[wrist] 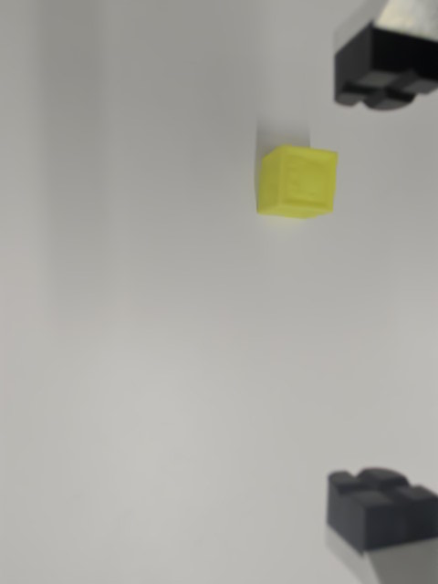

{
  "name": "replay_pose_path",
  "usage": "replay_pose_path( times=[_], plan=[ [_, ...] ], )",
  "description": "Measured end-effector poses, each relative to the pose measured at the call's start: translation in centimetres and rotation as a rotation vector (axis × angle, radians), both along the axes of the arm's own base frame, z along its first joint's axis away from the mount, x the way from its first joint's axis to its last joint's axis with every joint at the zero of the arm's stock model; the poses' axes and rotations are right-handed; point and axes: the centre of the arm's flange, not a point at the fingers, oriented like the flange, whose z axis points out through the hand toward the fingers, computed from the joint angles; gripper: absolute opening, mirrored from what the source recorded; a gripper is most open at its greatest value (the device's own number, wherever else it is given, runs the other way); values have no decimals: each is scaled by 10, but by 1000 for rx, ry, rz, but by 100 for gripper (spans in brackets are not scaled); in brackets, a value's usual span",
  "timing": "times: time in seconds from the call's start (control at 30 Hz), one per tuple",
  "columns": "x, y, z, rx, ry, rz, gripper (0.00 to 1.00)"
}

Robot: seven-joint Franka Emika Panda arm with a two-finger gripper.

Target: Pick yellow cube

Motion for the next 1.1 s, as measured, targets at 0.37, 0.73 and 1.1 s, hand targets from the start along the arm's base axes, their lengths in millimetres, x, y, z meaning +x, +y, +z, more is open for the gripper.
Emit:
replay_pose_path(
  times=[0.37,0.73,1.1],
  plan=[
    [-6,-4,-11,0,2,-5,100],
    [-19,-12,-38,0,4,-11,100],
    [-32,-20,-66,0,6,-16,100]
  ],
)
